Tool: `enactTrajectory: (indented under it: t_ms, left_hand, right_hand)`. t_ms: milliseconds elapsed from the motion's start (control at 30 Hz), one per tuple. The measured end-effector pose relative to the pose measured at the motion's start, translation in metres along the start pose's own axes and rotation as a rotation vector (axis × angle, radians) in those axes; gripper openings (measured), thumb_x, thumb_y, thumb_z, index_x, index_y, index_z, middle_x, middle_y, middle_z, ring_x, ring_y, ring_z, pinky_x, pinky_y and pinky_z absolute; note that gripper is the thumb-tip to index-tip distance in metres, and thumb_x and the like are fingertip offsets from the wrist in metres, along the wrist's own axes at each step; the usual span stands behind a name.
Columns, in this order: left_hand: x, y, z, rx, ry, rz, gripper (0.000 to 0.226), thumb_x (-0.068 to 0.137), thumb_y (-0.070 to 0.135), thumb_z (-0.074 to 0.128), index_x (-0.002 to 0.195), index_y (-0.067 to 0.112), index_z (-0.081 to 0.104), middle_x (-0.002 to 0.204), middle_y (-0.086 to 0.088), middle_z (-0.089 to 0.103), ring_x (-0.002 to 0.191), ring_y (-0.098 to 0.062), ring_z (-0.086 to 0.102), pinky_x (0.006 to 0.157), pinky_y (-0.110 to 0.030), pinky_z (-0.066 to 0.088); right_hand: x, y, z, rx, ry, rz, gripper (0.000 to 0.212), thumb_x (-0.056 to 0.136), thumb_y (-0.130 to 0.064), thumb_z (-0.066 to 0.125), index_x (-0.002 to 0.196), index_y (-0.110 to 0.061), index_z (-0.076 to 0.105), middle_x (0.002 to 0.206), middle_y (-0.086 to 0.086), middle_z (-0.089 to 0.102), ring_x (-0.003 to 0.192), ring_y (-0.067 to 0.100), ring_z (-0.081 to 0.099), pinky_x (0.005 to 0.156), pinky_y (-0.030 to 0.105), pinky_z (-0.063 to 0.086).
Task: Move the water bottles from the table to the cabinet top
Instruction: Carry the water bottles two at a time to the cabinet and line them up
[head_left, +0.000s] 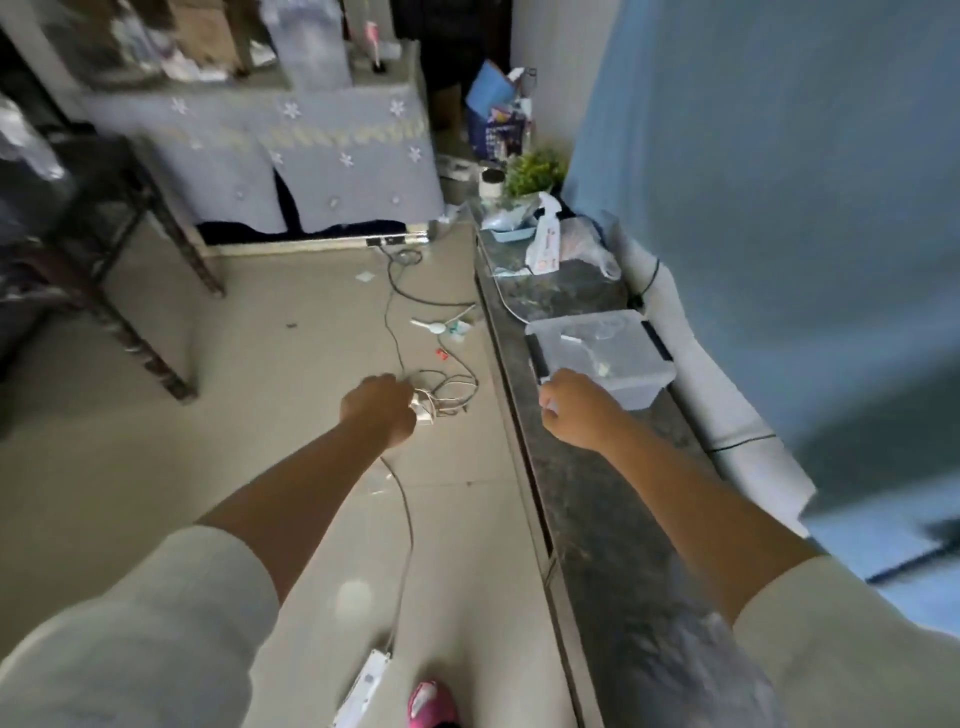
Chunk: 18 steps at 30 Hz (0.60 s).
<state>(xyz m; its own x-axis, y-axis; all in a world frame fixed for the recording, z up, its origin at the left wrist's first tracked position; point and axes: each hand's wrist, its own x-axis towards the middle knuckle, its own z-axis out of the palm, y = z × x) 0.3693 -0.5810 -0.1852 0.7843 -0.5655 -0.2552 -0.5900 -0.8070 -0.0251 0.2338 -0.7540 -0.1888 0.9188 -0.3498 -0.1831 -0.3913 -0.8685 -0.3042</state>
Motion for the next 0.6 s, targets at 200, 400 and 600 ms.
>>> enactTrajectory:
  t_ms: [200, 400, 600]
  left_hand:
    - [0.044, -0.148, -0.038, -0.032, 0.067, -0.188, 0.037, 0.095, 0.019, 0.042, 0.131, 0.017, 0.051, 0.135, -0.008, 0.048, 0.129, -0.027, 0.044, 0.099, -0.036, 0.043]
    - [0.068, -0.261, -0.055, -0.105, 0.134, -0.371, 0.039, 0.095, 0.016, 0.041, 0.132, 0.018, 0.05, 0.135, -0.008, 0.049, 0.127, -0.027, 0.045, 0.095, -0.037, 0.045]
    - [0.107, -0.357, -0.064, -0.206, 0.192, -0.558, 0.035, 0.091, 0.017, 0.047, 0.124, 0.019, 0.058, 0.13, -0.009, 0.055, 0.121, -0.029, 0.052, 0.095, -0.038, 0.047]
  right_hand:
    - [0.129, -0.12, -0.008, -0.104, 0.028, -0.2, 0.025, 0.09, -0.011, 0.047, 0.105, 0.003, 0.062, 0.114, 0.022, 0.058, 0.102, 0.032, 0.059, 0.087, 0.036, 0.049]
    - [0.226, -0.215, -0.009, -0.098, 0.011, -0.31, 0.031, 0.09, -0.012, 0.05, 0.12, -0.004, 0.056, 0.125, 0.014, 0.048, 0.115, 0.028, 0.05, 0.094, 0.035, 0.043]
    - [0.331, -0.303, -0.011, -0.089, -0.004, -0.484, 0.032, 0.09, -0.012, 0.051, 0.121, -0.006, 0.057, 0.13, 0.011, 0.046, 0.114, 0.027, 0.051, 0.094, 0.032, 0.043]
